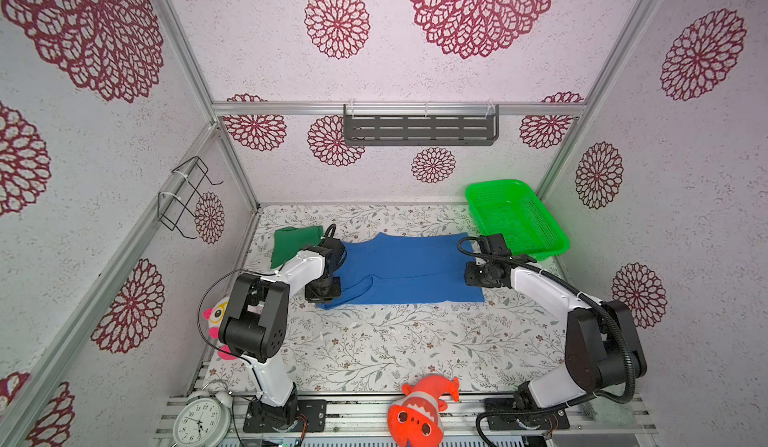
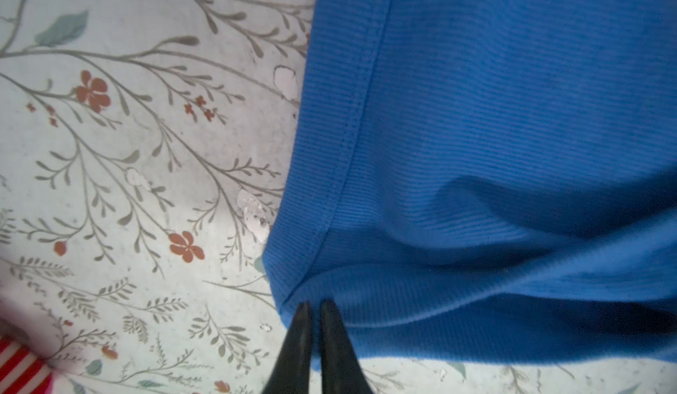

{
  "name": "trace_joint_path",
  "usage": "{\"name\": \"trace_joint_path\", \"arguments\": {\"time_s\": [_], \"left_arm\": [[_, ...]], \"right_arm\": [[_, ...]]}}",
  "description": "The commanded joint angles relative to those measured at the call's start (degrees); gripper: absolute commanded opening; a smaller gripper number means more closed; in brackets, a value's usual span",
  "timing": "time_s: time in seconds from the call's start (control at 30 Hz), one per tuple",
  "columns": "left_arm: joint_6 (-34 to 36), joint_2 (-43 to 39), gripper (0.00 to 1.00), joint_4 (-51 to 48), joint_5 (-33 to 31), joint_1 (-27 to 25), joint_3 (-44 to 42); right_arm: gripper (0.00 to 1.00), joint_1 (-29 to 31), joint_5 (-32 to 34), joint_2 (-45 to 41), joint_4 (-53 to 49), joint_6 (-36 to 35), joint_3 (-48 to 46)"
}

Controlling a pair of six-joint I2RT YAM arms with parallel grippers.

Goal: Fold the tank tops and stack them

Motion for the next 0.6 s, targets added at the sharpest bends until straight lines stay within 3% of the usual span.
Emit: {"name": "trace_joint_path", "arguments": {"time_s": [0.0, 0.33, 0.57], "left_arm": [[1.1, 1.2, 0.00, -0.2, -1.5, 0.6, 2.3], [2.9, 3.1, 0.00, 1.3, -1.4, 5.0, 5.3], [2.6, 8.7, 0.00, 3.2, 0.6, 7.2, 9.3]], "right_arm": [[0.38, -0.4, 0.2, -0.3, 0.5, 0.4, -0.4], [0.38, -0.8, 0.2, -0.7, 0.5, 0.2, -0.9], [0.38, -0.9, -0.1, -0.2, 1.3, 0.2, -1.1]]}}
